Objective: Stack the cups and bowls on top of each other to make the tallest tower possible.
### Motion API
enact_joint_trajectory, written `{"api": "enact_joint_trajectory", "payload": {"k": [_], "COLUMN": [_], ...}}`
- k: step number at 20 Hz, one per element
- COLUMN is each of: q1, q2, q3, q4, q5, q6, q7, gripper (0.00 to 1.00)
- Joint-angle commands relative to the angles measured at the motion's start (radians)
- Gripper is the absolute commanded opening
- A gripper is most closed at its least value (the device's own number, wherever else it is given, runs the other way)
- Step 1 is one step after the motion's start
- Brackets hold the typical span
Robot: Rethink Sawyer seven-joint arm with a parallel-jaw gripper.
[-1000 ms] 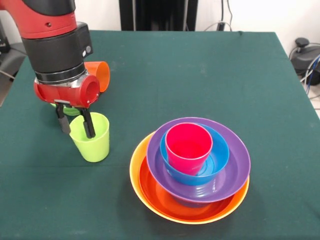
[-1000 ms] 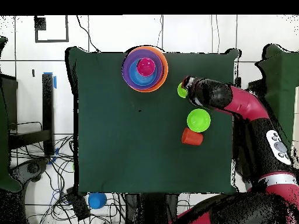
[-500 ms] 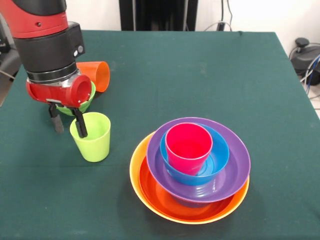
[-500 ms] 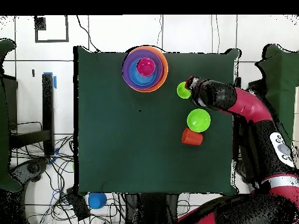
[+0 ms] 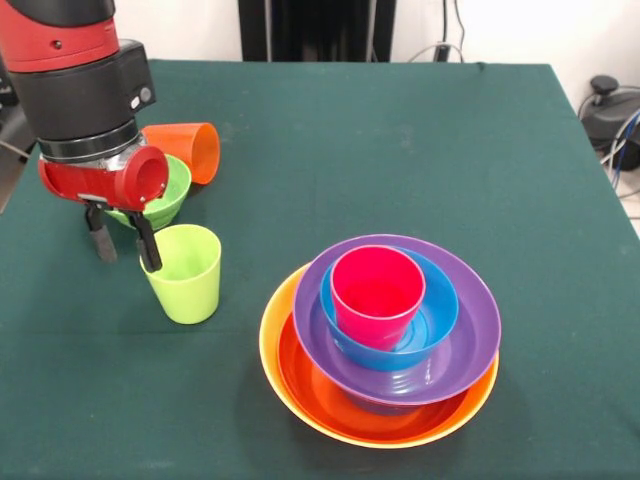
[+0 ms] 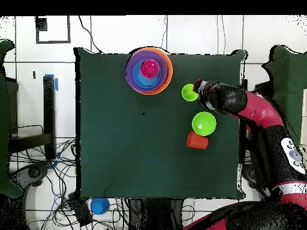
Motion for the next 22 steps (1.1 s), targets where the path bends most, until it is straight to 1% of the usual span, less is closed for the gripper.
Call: {"api": "enact_joint_trajectory", "payload": {"k": [1, 7, 11, 22], "q1": [0.008, -0.001, -0.002, -0.012], "q2": [0.001, 0.001, 0.001, -0.019], "q3": [0.059, 0.076, 0.078, 0.045], "q4": [0.041, 0.060, 0.050, 0.054], "q5": [-0.119, -0.122, -0.132, -0.239], "q6": [0.141, 0.156, 0.167, 0.136], "q7": [-0.334, -0.345, -0.353, -0.341], "gripper": [1.00, 1.00, 1.00, 1.00]}}
